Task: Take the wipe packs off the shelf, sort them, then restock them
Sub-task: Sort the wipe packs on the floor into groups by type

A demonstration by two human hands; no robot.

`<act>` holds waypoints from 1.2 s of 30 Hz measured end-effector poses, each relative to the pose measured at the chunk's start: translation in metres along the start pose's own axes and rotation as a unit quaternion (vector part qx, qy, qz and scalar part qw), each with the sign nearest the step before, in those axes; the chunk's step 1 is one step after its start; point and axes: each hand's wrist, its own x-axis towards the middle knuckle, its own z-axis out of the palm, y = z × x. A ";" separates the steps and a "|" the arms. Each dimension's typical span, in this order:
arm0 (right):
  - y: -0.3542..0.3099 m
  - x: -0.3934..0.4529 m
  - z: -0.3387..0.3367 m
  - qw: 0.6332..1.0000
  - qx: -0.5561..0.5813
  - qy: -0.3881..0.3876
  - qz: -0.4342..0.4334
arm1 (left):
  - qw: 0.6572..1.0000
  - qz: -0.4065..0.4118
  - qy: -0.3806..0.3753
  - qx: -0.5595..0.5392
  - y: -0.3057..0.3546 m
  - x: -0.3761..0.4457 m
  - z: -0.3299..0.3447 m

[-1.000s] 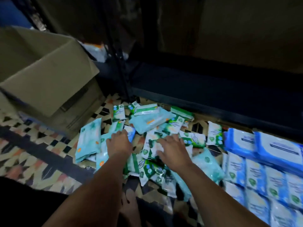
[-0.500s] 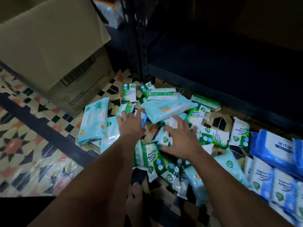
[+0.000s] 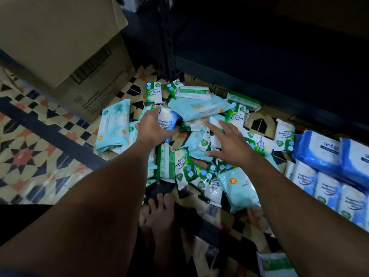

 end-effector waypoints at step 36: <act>-0.074 0.004 0.037 0.984 -0.071 0.139 -0.084 | 0.974 -0.169 -0.108 0.102 -0.065 -0.051 -0.075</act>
